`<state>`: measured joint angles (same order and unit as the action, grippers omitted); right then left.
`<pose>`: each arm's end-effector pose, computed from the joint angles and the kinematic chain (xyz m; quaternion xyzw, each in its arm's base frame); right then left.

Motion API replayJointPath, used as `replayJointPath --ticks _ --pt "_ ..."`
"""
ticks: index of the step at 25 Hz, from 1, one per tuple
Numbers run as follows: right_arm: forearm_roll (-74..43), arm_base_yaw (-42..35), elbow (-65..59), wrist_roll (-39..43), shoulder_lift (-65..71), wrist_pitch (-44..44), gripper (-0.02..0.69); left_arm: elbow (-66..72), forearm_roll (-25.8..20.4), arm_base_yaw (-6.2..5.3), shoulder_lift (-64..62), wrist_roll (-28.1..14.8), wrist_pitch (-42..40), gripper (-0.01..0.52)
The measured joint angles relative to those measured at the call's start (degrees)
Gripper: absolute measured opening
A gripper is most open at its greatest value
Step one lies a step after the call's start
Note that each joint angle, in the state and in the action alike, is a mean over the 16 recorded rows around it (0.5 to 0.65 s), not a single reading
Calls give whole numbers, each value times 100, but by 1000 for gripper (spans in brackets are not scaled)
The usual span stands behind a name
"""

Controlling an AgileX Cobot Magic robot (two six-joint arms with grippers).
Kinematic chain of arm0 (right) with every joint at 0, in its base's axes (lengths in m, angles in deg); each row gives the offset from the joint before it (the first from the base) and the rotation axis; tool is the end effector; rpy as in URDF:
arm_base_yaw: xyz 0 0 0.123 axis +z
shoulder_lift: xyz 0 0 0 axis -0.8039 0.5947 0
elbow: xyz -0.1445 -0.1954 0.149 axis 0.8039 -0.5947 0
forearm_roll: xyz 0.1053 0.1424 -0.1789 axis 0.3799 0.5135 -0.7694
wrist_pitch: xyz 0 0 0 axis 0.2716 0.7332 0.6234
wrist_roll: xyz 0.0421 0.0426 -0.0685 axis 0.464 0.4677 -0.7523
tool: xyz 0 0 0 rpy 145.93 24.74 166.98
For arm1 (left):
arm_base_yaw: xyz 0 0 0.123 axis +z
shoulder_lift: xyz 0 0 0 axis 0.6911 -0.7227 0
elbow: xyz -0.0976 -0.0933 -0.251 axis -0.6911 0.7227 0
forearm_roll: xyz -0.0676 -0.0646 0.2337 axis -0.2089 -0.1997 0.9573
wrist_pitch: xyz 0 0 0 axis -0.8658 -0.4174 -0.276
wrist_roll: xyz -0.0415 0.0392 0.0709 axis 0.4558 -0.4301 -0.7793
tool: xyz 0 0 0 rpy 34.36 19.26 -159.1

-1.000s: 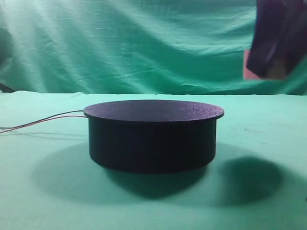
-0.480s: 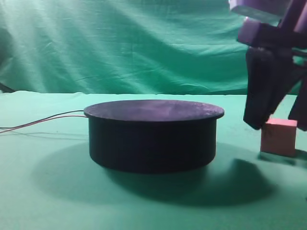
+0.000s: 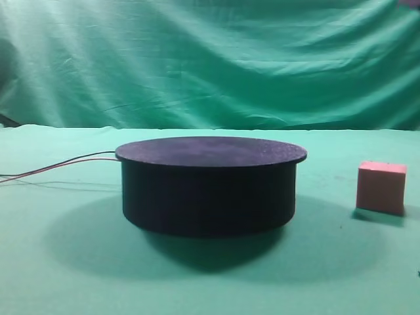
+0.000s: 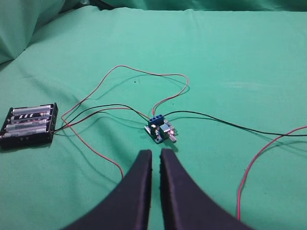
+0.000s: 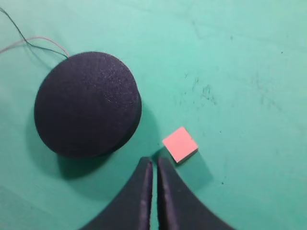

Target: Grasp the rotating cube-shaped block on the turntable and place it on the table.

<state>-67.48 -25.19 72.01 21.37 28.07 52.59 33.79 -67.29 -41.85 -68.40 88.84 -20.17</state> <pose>0.1368 0.0868 0.2908 -0.1897 0.9273 0.1549 0.2831 0.0524 0.0048 0.1729 -0.0188 0.7988 0.0266 0.6008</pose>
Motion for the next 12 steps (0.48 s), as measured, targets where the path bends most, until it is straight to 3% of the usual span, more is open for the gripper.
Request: replayJointPath --ticks 12 --pt "-580 -76 -175 3 -499 242 0 0 0 0 0 0 0 0"
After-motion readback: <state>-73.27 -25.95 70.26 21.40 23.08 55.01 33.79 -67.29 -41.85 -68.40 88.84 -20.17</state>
